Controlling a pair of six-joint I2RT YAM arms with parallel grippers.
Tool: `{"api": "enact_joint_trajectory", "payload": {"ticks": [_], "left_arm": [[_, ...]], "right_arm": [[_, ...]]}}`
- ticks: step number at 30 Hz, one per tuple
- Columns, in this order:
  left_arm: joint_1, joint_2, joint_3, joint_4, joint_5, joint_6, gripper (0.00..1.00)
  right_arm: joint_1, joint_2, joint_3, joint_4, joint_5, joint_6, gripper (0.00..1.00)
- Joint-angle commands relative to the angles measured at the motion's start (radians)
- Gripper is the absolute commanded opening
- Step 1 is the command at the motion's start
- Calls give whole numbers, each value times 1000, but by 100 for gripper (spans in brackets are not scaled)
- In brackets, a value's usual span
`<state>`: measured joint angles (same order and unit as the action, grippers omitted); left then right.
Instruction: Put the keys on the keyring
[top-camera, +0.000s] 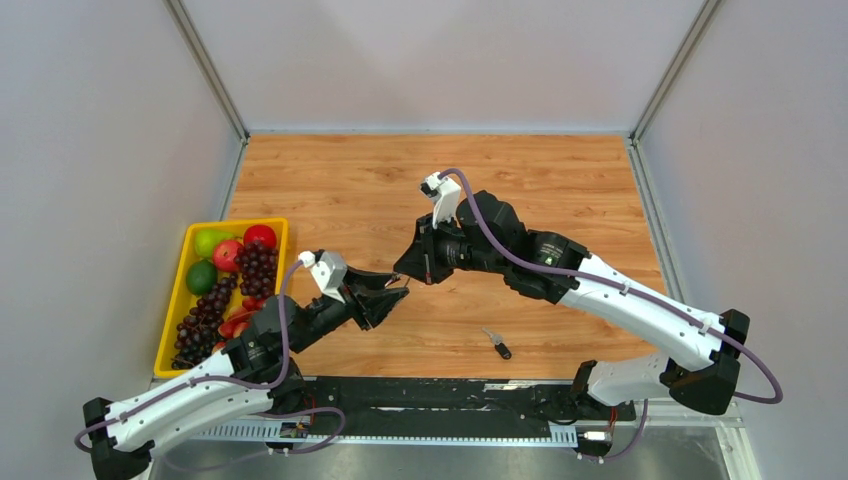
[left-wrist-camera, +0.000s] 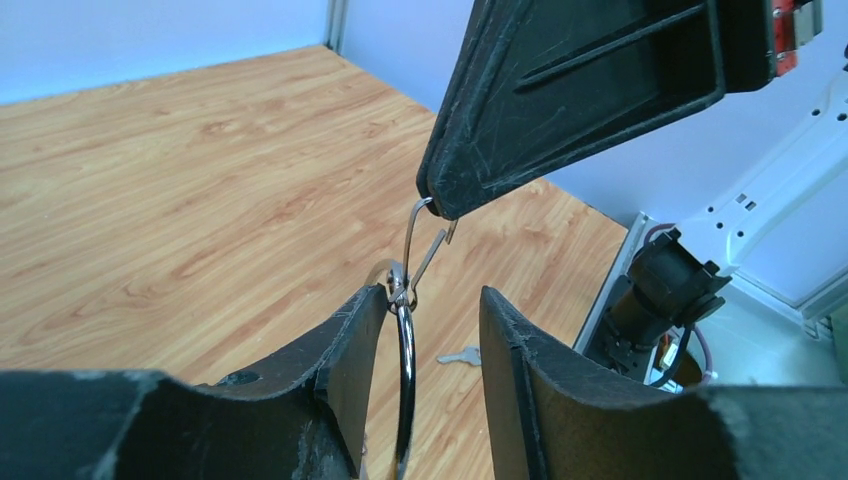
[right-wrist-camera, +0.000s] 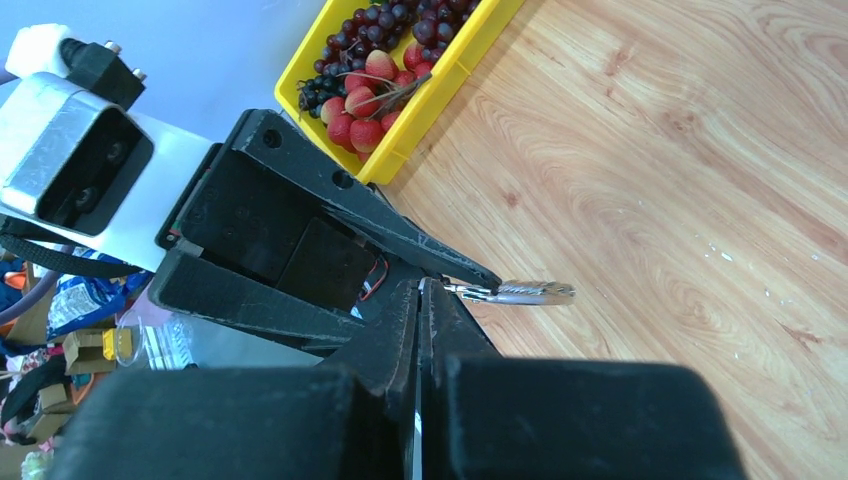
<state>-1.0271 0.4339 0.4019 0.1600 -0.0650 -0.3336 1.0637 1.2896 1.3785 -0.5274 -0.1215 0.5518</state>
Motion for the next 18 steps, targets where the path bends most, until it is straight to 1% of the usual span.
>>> {"api": "enact_joint_trajectory", "payload": {"ticks": [1,8,12,18], "left_arm": [[-4,-20,26,29,25,64,50],[-4,-62,9,45,20,117,54],[-4,-82,-5,70,9,147,54],[-4,-83,-30,130,29,178,54]], "right_arm": [[7,-2,53,8,33,-11,0],[11,7,68,-18,44,-15,0],[17,5,74,-24,45,-13,0],[24,5,79,-28,47,-10,0]]}}
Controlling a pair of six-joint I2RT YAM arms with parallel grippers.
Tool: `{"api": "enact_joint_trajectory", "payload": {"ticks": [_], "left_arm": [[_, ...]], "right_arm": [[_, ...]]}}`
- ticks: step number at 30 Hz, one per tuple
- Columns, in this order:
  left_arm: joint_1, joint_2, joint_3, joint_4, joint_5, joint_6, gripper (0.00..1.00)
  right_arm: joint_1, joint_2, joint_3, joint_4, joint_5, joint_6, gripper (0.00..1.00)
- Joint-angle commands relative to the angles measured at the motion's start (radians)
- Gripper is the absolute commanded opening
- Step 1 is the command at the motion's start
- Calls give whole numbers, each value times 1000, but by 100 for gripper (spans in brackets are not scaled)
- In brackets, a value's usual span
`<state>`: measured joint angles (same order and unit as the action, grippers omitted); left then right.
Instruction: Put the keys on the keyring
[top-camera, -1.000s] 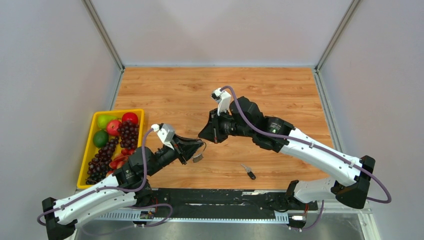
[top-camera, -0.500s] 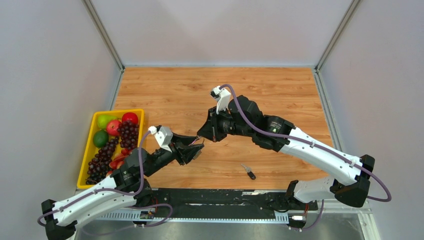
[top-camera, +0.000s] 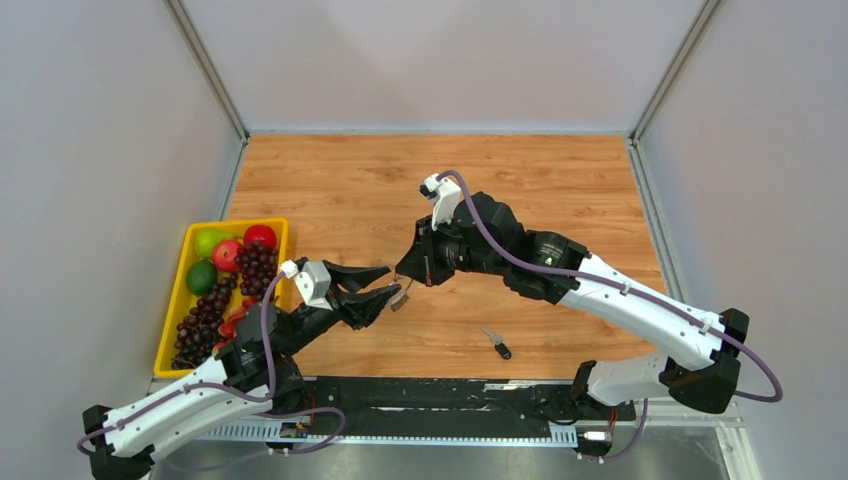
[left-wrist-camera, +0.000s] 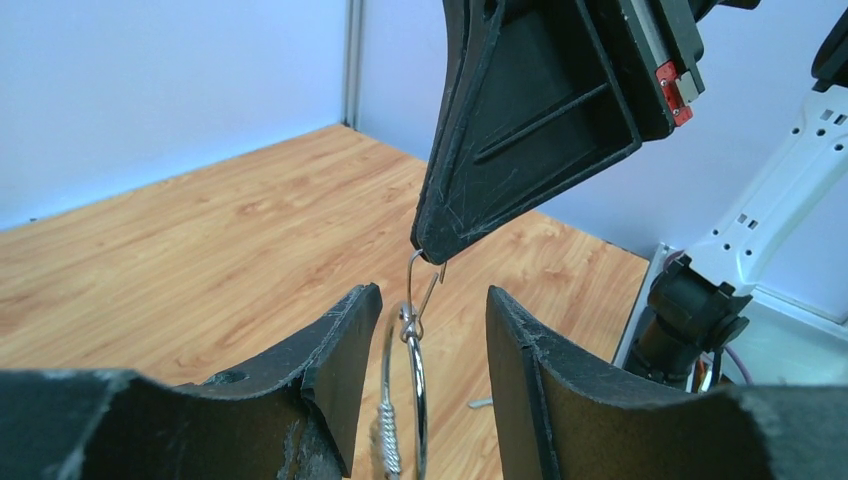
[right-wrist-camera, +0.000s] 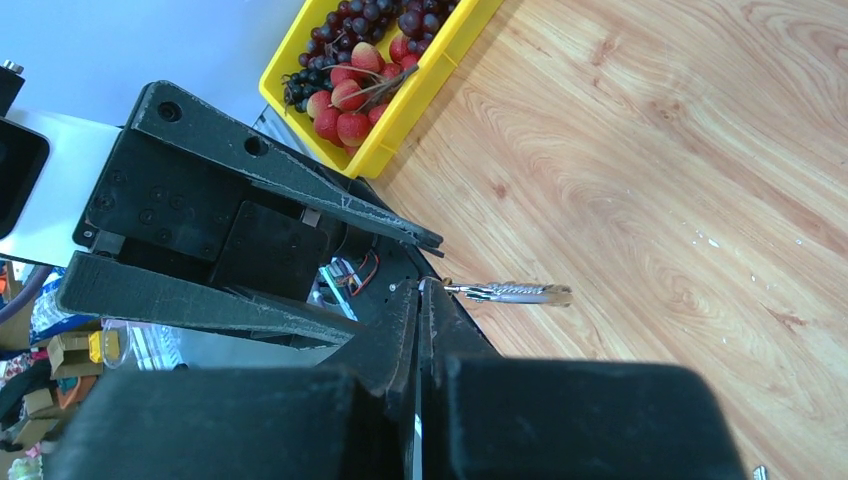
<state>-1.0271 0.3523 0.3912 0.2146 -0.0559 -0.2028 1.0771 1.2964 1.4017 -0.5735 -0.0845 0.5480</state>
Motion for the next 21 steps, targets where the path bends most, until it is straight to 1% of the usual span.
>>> {"api": "enact_joint_trajectory", "payload": {"ticks": [1,14,18,21], "left_arm": [[-4,1,-24,81,22,52,53],[-4,63,-33,147,48,82,50],[-4,71,-33,158,50,91,47],[-4,73,-30,166,50,97,42]], "right_arm": [[12,-1,58,19,11,-5,0],[16,-10,69,15,17,-6,0],[16,-15,71,15,16,-6,0],[15,-15,72,15,13,-7,0]]}}
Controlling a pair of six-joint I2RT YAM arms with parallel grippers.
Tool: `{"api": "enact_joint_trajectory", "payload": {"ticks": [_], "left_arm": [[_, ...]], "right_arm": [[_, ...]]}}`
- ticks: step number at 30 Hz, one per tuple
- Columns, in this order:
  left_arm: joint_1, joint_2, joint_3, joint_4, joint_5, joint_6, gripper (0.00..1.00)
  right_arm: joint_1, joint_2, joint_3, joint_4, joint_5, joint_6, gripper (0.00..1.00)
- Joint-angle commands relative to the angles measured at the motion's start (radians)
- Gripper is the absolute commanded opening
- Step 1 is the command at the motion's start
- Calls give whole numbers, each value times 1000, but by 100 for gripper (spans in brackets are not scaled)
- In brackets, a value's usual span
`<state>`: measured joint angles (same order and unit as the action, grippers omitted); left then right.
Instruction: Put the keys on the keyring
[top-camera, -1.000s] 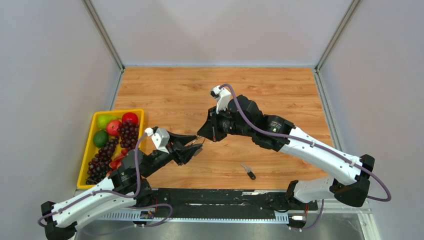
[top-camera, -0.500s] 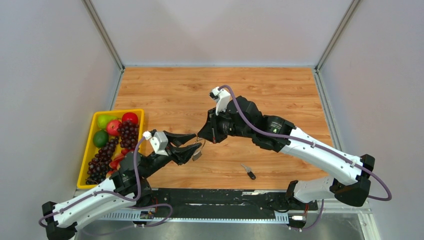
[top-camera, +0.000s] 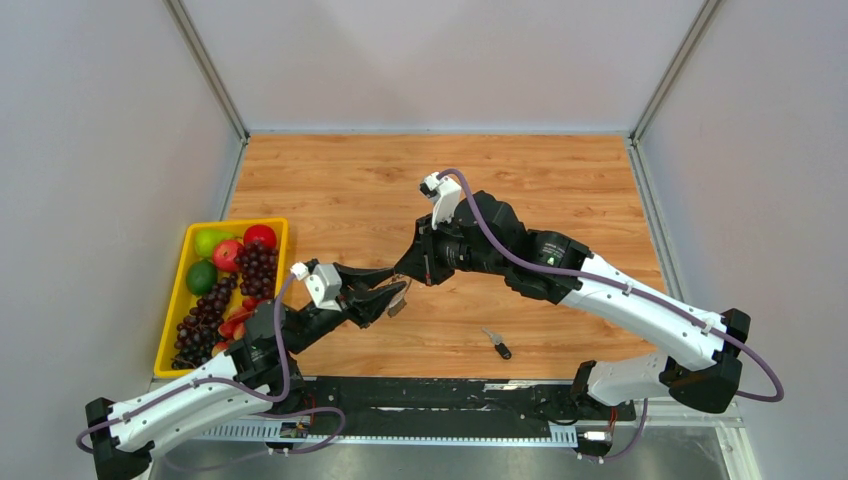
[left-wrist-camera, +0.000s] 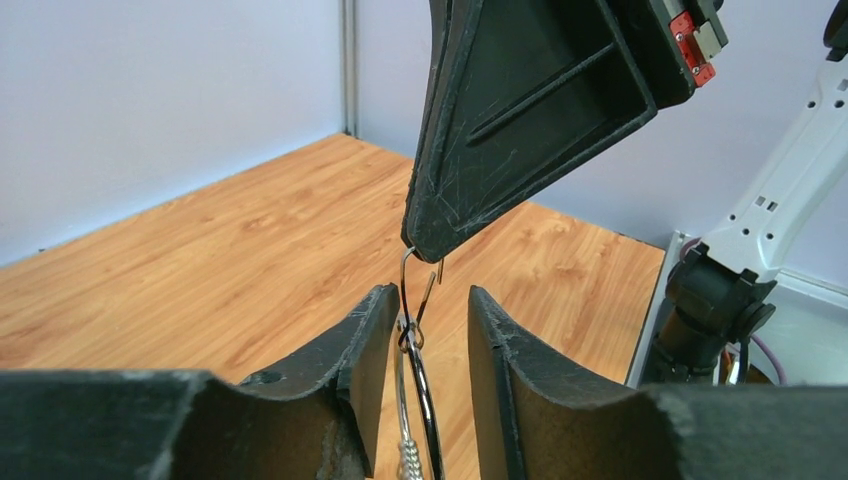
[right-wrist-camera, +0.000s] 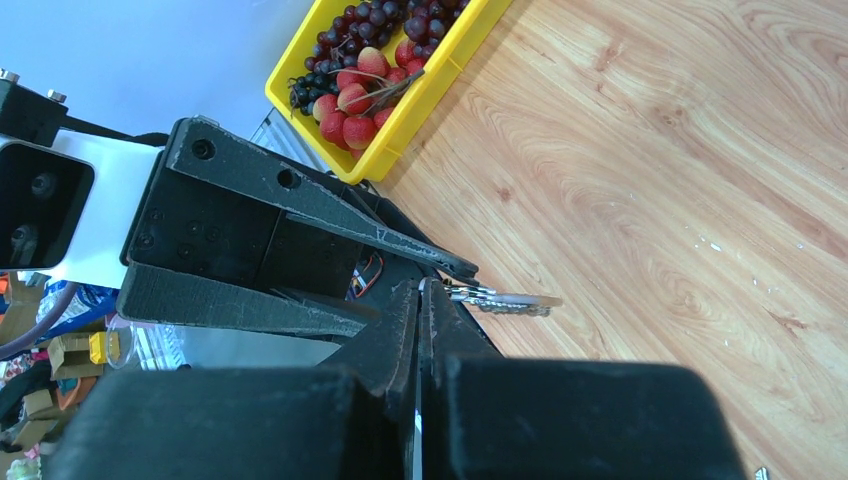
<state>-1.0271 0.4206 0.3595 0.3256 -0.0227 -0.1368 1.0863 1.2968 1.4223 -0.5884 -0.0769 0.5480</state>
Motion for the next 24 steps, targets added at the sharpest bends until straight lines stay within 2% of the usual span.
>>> {"api": "enact_joint_trajectory", "payload": {"ticks": [1,5,7,10,14,17,19,24], "left_arm": [[-4,6,1,58,17,33,39],[-4,16,4,57,17,39,27],[-4,24,4,57,34,40,24],[-4,27,7,53,47,42,25],[-4,24,6,45,46,42,33],[-4,24,7,43,44,43,35],[-4,23,7,43,44,44,34],[-4,16,8,43,35,47,24]], "right_arm": [[7,-15,49,30,6,-5,0],[9,-17,50,29,5,-3,0],[11,-17,53,30,6,-2,0],[14,-17,56,30,8,-2,0],[16,-14,61,30,10,-2,0],[19,-11,65,29,11,-2,0],[20,-12,67,29,11,-2,0],[22,-11,66,29,12,-3,0]]}}
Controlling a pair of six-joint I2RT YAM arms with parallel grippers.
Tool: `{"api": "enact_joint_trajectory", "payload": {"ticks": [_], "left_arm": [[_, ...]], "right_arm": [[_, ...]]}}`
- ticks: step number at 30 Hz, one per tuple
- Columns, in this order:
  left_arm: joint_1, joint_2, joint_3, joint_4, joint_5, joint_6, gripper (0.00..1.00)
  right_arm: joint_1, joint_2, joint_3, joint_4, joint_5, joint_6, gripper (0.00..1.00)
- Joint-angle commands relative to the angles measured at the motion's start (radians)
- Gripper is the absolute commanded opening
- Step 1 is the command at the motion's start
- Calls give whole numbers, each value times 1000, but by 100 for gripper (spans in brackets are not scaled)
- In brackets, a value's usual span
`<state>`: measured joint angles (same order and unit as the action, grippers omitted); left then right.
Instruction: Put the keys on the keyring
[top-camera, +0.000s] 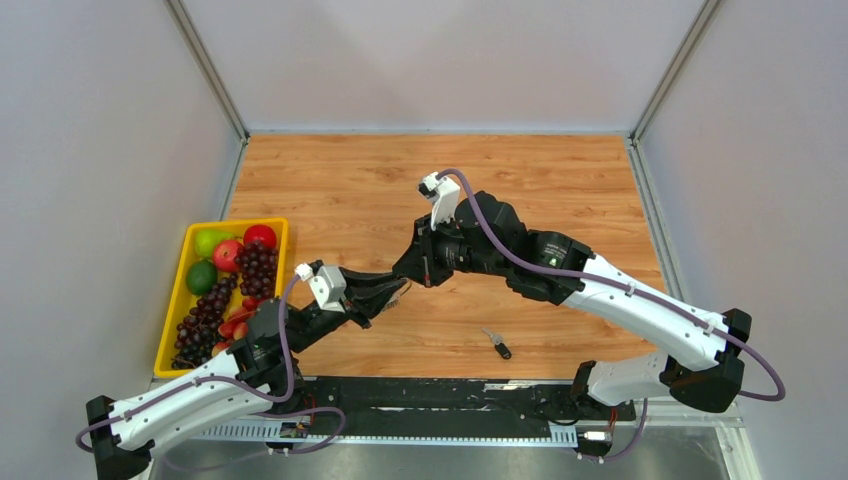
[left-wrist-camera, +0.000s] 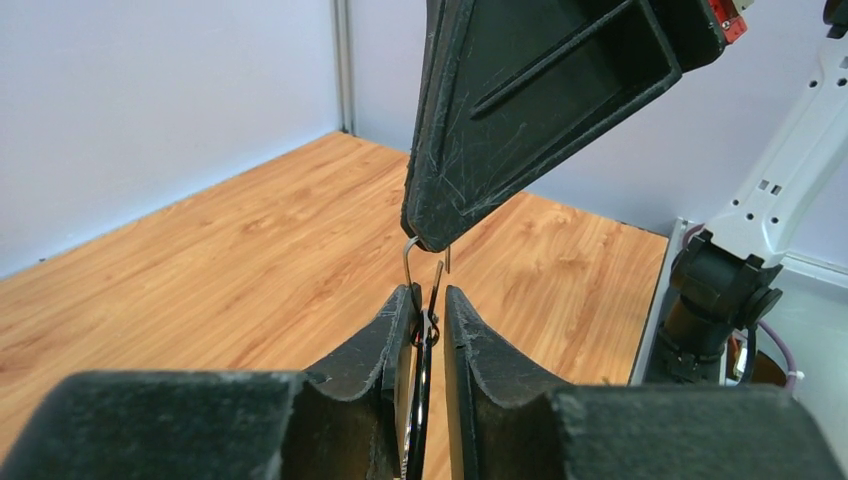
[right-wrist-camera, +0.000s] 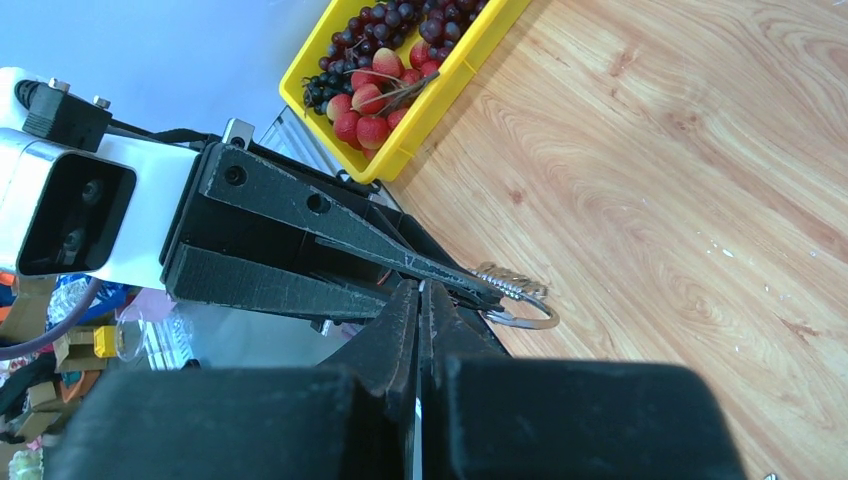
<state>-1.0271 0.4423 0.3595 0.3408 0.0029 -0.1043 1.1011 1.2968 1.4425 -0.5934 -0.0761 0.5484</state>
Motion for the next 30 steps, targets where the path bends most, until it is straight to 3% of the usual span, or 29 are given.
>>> {"api": "enact_joint_trajectory", "payload": {"ticks": [1,5,7,30], "left_arm": [[-4,-11,8,29,4,16,22],[-4,-33,-1,38,4,15,3],[-4,-43,-3,48,15,12,1],[-4,-55,28,17,43,-15,0]], "right_arm": [[8,-11,44,34,13,-4,0],[9,-12,37,35,17,-5,0],[9,-13,33,34,18,-5,0],[16,-10,26,34,17,-2,0]]}}
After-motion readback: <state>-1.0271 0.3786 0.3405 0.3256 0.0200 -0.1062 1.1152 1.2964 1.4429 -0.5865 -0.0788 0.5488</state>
